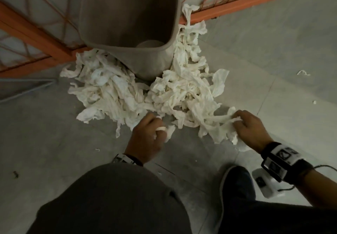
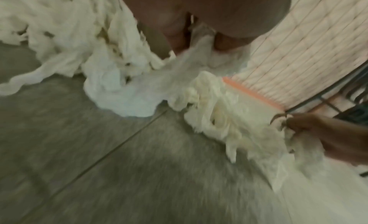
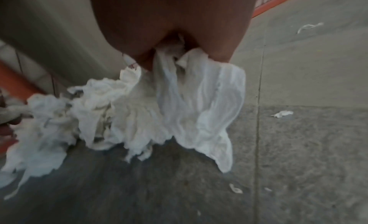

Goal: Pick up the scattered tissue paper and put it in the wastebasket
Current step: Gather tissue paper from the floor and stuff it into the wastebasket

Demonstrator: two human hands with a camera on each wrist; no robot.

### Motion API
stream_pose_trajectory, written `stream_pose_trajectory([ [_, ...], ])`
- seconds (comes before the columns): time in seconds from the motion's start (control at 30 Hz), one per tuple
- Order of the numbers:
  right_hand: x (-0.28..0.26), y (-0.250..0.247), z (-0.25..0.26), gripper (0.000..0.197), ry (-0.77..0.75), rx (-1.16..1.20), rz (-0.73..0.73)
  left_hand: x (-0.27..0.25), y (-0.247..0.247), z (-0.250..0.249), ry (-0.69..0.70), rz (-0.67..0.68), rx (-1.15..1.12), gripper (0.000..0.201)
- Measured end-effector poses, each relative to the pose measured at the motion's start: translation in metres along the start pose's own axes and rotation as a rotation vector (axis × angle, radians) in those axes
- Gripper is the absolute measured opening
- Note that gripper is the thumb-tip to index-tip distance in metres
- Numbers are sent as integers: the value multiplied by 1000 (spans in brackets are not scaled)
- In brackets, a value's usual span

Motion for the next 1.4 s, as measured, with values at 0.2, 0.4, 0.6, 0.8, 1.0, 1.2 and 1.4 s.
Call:
stream_pose_trajectory([
  [0.2,2,-4,30,43,90,-31,-26,48,-3,-11,64,-18,185,35],
  [0.4,12,16,44,51,-225,-176,-9,52,42,13,160,380,491,14],
  [0.6,18,52,40,86,-375,-537,205,51,12,-3,100,244,312,17],
  [0.8,13,58,21,40,-229,-442,221,80,8,1,10,172,376,40],
  [1.0,13,40,21,26,-112,-206,-27,98,18,13,-50,211,376,18],
  [1.2,7,18,46,36,-199,114,-220,88,-33,-12,-44,-90,193,21],
  [1.4,-7,-15,66,38,-160,227,-162,78,-53,-24,-29,-98,115,34],
])
Point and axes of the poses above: each hand's wrist, its own x-axis towards the middle knuckle, its own y-axis out of the palm, z = x × y, the point moved 2 cm from there along x, towards the middle knuckle, and after that the axes turned 3 degrees about -z, right-handed, at the moved point
